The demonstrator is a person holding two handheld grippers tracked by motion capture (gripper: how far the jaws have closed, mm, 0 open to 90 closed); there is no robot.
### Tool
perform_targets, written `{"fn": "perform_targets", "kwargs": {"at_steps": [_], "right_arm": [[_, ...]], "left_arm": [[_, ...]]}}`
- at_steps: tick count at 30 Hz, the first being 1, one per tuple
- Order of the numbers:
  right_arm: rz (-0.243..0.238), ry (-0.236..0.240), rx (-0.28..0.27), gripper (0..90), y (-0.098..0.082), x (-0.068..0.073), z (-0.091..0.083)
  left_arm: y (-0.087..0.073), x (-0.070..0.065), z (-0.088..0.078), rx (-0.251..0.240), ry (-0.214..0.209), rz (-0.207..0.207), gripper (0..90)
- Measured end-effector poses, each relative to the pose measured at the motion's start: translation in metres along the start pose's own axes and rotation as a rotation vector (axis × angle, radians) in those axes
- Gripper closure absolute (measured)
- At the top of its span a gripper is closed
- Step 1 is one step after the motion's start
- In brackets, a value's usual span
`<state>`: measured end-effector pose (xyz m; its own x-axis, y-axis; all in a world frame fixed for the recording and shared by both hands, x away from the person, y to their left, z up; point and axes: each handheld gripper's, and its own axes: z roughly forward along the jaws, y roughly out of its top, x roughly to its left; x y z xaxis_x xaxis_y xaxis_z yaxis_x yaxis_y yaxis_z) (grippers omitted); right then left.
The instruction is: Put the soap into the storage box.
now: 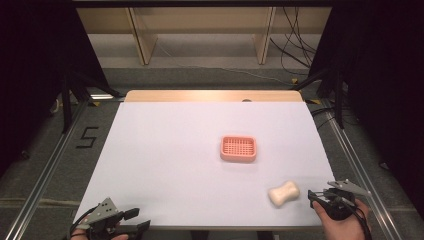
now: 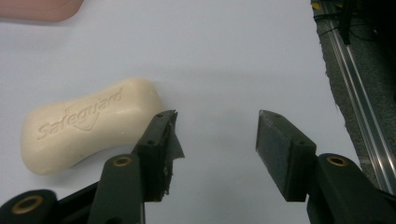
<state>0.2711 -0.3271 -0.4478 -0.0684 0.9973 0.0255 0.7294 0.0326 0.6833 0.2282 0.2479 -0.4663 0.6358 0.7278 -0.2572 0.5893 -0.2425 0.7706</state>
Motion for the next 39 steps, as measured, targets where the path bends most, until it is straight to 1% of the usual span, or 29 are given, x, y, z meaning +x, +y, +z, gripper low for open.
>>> {"fn": "perform_targets", "kwargs": {"at_steps": [1, 2, 3, 4, 5, 6, 7, 8, 9, 10, 11, 12, 13, 14, 15, 16, 17, 18, 19, 21, 22, 24, 25, 27, 29, 30, 33, 37, 39], "right_arm": [[0.012, 0.005, -0.005, 46.7, 0.000, 0.002, 0.000], [0.023, 0.009, -0.004, 46.3, 0.000, 0.004, 0.000], [-0.002, 0.000, 0.012, 46.0, 0.000, 0.004, -0.001], [-0.057, 0.017, -0.002, 45.4, 0.001, 0.002, 0.000], [-0.071, 0.013, 0.001, 44.7, 0.002, 0.003, 0.000], [-0.086, 0.014, -0.022, 43.4, 0.002, 0.004, 0.000], [-0.133, 0.014, -0.010, 41.1, 0.004, 0.002, -0.002], [-0.158, 0.026, -0.002, 38.2, 0.006, 0.001, -0.002], [-0.210, 0.028, 0.005, 35.7, 0.008, -0.003, -0.001], [-0.189, 0.033, 0.060, 34.9, 0.008, -0.001, -0.004], [-0.264, 0.034, 0.039, 35.0, 0.012, -0.006, -0.003], [-0.247, 0.041, 0.062, 34.9, 0.013, -0.003, -0.006], [-0.337, 0.049, 0.043, 34.5, 0.017, -0.008, -0.006], [-0.376, 0.066, 0.044, 32.9, 0.020, -0.010, -0.005], [-0.366, 0.079, 0.085, 32.3, 0.023, -0.009, -0.007], [-0.377, 0.088, 0.116, 33.4, 0.026, -0.009, -0.008], [-0.402, 0.093, 0.131, 34.3, 0.028, -0.009, -0.008], [-0.453, 0.096, 0.138, 35.4, 0.031, -0.010, -0.007], [-0.481, 0.104, 0.162, 38.4, 0.033, -0.009, -0.008], [-0.579, 0.149, 0.196, 43.1, 0.038, -0.009, -0.008], [-0.628, 0.167, 0.215, 43.4, 0.040, -0.010, -0.008], [-0.703, 0.202, 0.291, 41.9, 0.041, -0.007, -0.007], [-0.755, 0.220, 0.321, 41.5, 0.042, -0.006, -0.004], [-0.808, 0.225, 0.395, 40.2, 0.045, -0.005, -0.002], [-0.854, 0.225, 0.446, 38.2, 0.048, -0.004, 0.001], [-0.889, 0.241, 0.457, 37.7, 0.052, -0.004, 0.002], [-0.922, 0.259, 0.488, 34.6, 0.059, -0.001, 0.006], [-0.999, 0.283, 0.507, 31.0, 0.066, 0.008, 0.013], [-1.001, 0.292, 0.503, 30.4, 0.068, 0.012, 0.017]], "left_arm": [[0.000, 0.000, -0.001, 0.010, 0.000, 0.006, 38.6], [0.000, 0.000, 0.000, -0.001, 0.000, -0.001, 38.6], [0.000, -0.001, 0.001, -0.019, -0.008, -0.013, 38.6], [0.000, -0.001, 0.000, -0.015, -0.009, -0.013, 38.6], [-0.001, -0.001, 0.000, -0.010, -0.009, -0.035, 38.6], [0.000, 0.000, -0.001, -0.008, -0.008, -0.021, 38.6], [-0.001, 0.000, 0.000, -0.022, -0.003, -0.021, 38.6], [-0.001, 0.000, 0.000, -0.024, -0.004, -0.022, 38.6], [-0.001, 0.000, 0.000, -0.023, -0.005, -0.023, 38.6], [-0.001, 0.000, -0.001, -0.015, -0.005, -0.023, 38.6], [-0.001, 0.000, -0.001, -0.012, -0.009, -0.019, 38.6], [0.000, 0.000, 0.000, -0.009, -0.010, -0.023, 38.6], [-0.001, -0.001, 0.000, -0.013, -0.012, -0.033, 38.6], [0.000, -0.001, 0.000, -0.015, -0.011, -0.016, 38.6], [-0.001, -0.001, 0.001, -0.017, -0.009, -0.019, 38.6], [0.000, -0.001, 0.000, -0.016, -0.010, -0.019, 38.6], [-0.001, -0.001, 0.001, -0.016, -0.009, -0.019, 38.6], [-0.001, -0.001, 0.000, -0.016, -0.009, -0.020, 38.6], [-0.001, -0.001, 0.000, -0.016, -0.010, -0.020, 38.6], [0.000, 0.000, 0.000, -0.012, -0.011, -0.023, 38.6], [0.000, 0.000, 0.000, -0.010, -0.012, -0.023, 38.6], [-0.001, 0.000, 0.000, -0.016, -0.014, -0.018, 38.6], [-0.001, -0.001, 0.000, -0.014, -0.015, -0.017, 38.5], [-0.001, -0.001, 0.000, -0.014, -0.016, -0.014, 38.5], [-0.001, -0.001, 0.000, -0.015, -0.019, -0.011, 38.5], [-0.001, 0.000, 0.000, -0.013, -0.019, -0.011, 38.5], [-0.001, -0.001, 0.000, -0.014, -0.018, -0.015, 38.5], [-0.001, 0.000, 0.000, -0.012, -0.016, -0.014, 38.5], [-0.001, 0.000, 0.000, -0.010, -0.014, -0.017, 38.4]]}}
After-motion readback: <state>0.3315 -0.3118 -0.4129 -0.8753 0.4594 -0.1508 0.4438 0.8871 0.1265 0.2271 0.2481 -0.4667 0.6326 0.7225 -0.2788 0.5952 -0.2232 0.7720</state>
